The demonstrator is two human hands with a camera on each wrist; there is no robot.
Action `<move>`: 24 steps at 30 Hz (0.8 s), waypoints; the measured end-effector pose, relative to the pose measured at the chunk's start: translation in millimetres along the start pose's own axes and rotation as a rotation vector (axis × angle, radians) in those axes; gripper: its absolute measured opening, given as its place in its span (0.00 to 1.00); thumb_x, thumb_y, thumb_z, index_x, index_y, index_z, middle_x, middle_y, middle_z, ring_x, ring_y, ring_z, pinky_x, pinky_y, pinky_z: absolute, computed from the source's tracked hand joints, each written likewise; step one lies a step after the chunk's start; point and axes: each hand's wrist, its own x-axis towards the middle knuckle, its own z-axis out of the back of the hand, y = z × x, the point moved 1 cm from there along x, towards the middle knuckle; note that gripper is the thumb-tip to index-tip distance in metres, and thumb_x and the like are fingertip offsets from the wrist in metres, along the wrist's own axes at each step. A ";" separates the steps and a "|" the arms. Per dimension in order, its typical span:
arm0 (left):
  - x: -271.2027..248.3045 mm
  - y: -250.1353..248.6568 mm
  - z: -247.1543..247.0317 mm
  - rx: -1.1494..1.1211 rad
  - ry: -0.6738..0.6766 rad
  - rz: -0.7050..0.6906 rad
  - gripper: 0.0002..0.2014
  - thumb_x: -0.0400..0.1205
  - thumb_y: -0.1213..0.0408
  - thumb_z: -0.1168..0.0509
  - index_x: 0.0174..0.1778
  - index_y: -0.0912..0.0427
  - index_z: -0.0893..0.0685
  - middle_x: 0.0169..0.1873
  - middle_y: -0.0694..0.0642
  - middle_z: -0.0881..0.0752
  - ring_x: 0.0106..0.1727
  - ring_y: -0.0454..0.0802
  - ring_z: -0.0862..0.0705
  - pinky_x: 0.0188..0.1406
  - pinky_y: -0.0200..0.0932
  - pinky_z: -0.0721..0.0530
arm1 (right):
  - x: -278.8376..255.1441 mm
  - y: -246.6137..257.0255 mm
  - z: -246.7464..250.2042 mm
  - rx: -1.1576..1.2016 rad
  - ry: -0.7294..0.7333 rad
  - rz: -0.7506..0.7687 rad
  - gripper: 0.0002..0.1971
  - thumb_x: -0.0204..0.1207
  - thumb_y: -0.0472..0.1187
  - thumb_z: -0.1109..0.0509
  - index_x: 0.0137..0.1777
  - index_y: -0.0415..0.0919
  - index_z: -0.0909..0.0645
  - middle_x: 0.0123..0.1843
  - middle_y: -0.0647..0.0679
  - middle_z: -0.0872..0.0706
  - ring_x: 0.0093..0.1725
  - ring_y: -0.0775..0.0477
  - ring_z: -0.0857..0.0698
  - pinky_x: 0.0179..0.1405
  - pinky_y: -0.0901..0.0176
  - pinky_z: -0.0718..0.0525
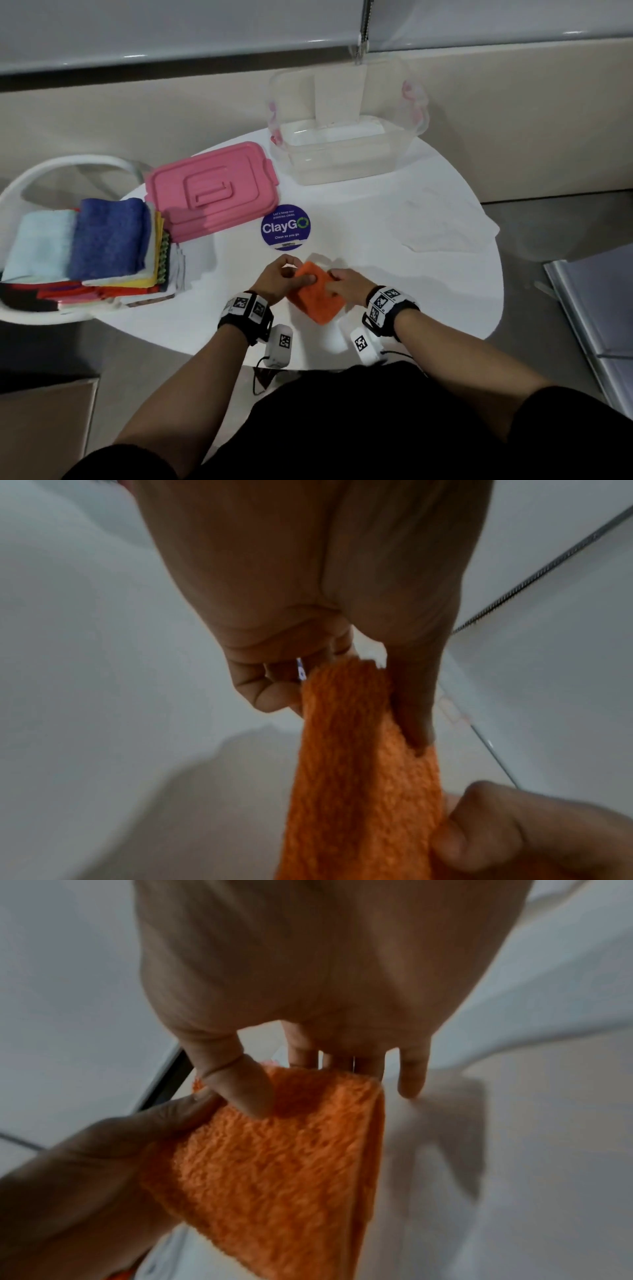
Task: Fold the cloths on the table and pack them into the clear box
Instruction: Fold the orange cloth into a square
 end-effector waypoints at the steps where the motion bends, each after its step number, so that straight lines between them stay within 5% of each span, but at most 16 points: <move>1: -4.3 -4.3 12.2 -0.033 -0.020 -0.003 0.21 0.59 0.56 0.16 0.44 0.50 0.17 0.39 0.60 0.09 0.44 0.58 0.11 0.47 0.56 0.14 | -2.1 10.8 -8.1 0.090 0.004 -0.023 0.08 0.72 0.45 0.33 0.50 0.48 0.19 0.47 0.48 0.15 0.51 0.41 0.16 0.42 0.51 0.17; 3: -14.6 -12.7 35.3 -0.118 -0.090 -0.014 0.22 0.58 0.54 0.16 0.45 0.50 0.15 0.43 0.63 0.09 0.46 0.60 0.11 0.47 0.55 0.13 | -3.5 37.7 -26.1 0.197 0.010 -0.012 0.13 0.66 0.49 0.38 0.48 0.45 0.21 0.45 0.45 0.16 0.48 0.40 0.18 0.43 0.54 0.21; 5: -25.7 -23.8 58.1 -0.204 -0.193 -0.052 0.25 0.57 0.53 0.17 0.48 0.51 0.15 0.46 0.65 0.10 0.47 0.58 0.12 0.50 0.54 0.13 | 0.7 68.2 -49.4 0.285 0.026 0.017 0.23 0.62 0.49 0.40 0.56 0.40 0.23 0.50 0.37 0.16 0.48 0.34 0.16 0.39 0.52 0.18; 8: -40.5 -42.2 100.9 -0.295 -0.362 -0.146 0.22 0.65 0.62 0.18 0.52 0.51 0.18 0.49 0.59 0.12 0.49 0.56 0.14 0.45 0.48 0.14 | 8.8 119.4 -81.3 0.466 0.007 0.110 0.24 0.71 0.44 0.39 0.65 0.35 0.29 0.58 0.29 0.18 0.46 0.29 0.14 0.29 0.50 0.14; 10: -54.3 -55.7 134.8 -0.277 -0.443 -0.253 0.21 0.70 0.66 0.22 0.57 0.51 0.20 0.52 0.56 0.14 0.53 0.53 0.15 0.49 0.47 0.14 | 13.2 156.3 -101.3 0.569 -0.006 0.166 0.15 0.78 0.36 0.38 0.64 0.36 0.30 0.60 0.27 0.19 0.49 0.27 0.14 0.33 0.45 0.11; 14: -84.9 -72.7 216.6 -0.137 -0.633 -0.404 0.26 0.78 0.71 0.28 0.70 0.57 0.29 0.54 0.52 0.17 0.48 0.32 0.16 0.52 0.34 0.18 | 22.6 235.4 -148.2 0.690 0.038 0.253 0.18 0.78 0.30 0.34 0.67 0.39 0.30 0.59 0.32 0.17 0.54 0.24 0.14 0.48 0.28 0.12; 17: -97.1 -67.2 279.8 -0.088 -0.740 -0.272 0.33 0.74 0.50 0.26 0.73 0.56 0.29 0.58 0.60 0.15 0.54 0.52 0.13 0.60 0.51 0.15 | 25.4 287.8 -185.2 0.675 0.058 0.296 0.23 0.73 0.32 0.27 0.67 0.41 0.29 0.63 0.34 0.17 0.57 0.29 0.13 0.54 0.30 0.13; 21: -111.3 -52.3 343.1 0.017 -0.780 -0.209 0.26 0.81 0.55 0.30 0.73 0.58 0.27 0.51 0.63 0.14 0.47 0.57 0.14 0.51 0.51 0.14 | 32.7 330.5 -230.5 0.580 0.110 0.289 0.20 0.78 0.33 0.27 0.66 0.42 0.31 0.65 0.37 0.19 0.53 0.36 0.13 0.38 0.45 0.09; 24: -112.6 -44.3 373.7 0.167 -0.825 -0.217 0.27 0.78 0.49 0.29 0.71 0.49 0.26 0.52 0.64 0.14 0.51 0.59 0.14 0.56 0.53 0.15 | 45.3 342.7 -250.5 0.454 0.071 0.273 0.23 0.78 0.38 0.26 0.69 0.39 0.31 0.64 0.39 0.18 0.50 0.38 0.12 0.29 0.51 0.10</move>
